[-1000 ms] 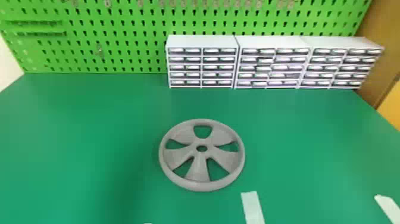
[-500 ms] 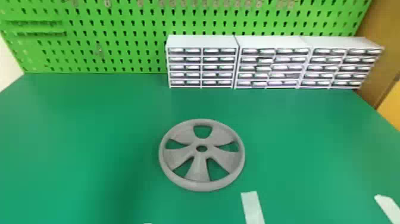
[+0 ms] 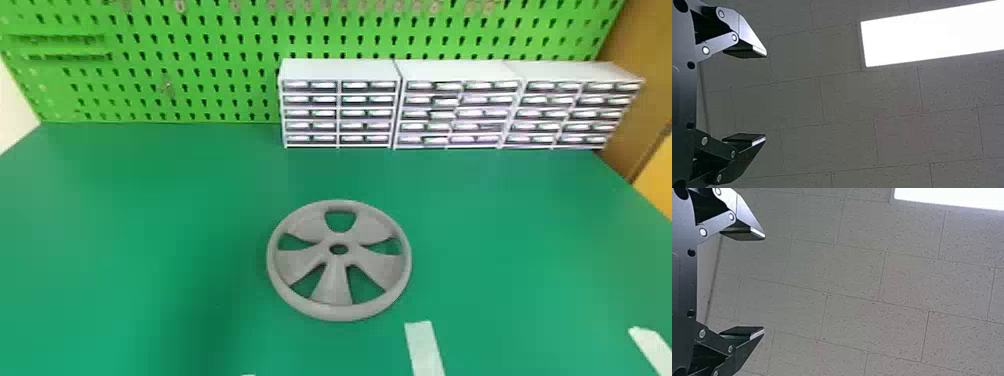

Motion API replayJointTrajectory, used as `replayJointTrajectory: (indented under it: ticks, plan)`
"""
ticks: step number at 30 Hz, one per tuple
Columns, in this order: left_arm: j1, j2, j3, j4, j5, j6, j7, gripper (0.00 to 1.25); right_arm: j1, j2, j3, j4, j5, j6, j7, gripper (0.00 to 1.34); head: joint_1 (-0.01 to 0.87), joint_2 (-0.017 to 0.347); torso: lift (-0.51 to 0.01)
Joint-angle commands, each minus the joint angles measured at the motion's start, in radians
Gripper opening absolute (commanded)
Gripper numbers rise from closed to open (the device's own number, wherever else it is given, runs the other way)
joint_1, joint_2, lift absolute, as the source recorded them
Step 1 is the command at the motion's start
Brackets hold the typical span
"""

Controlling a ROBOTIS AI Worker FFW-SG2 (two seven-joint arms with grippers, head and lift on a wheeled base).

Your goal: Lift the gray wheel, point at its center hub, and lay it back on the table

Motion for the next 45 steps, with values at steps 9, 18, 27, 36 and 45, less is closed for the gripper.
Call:
replayJointTrajectory:
  ticks: [9,18,27,36,45]
  plan:
    - [0.012,0.000,-0.009,0.000,-0.003,0.007,0.004,0.76,-0.011,-0.019,0.043,-0.002,0.013,0.020,-0.005,0.92,0.692,0.048,-0.096]
    - [0.018,0.000,-0.010,0.000,-0.009,0.007,0.006,0.76,-0.006,-0.022,0.048,-0.002,0.012,0.036,-0.012,0.92,0.692,0.048,-0.096]
    - [0.034,0.005,-0.012,0.000,-0.015,0.013,0.007,0.76,-0.005,-0.025,0.057,-0.002,0.013,0.046,-0.014,0.92,0.692,0.048,-0.096]
    - [0.043,0.005,-0.013,0.008,-0.017,0.013,0.013,0.76,-0.011,-0.026,0.062,-0.002,0.012,0.056,-0.017,0.92,0.692,0.048,-0.096]
    - [0.053,0.006,-0.013,0.008,-0.025,0.013,0.019,0.76,-0.014,-0.032,0.083,-0.002,0.001,0.074,-0.031,0.92,0.692,0.048,-0.096]
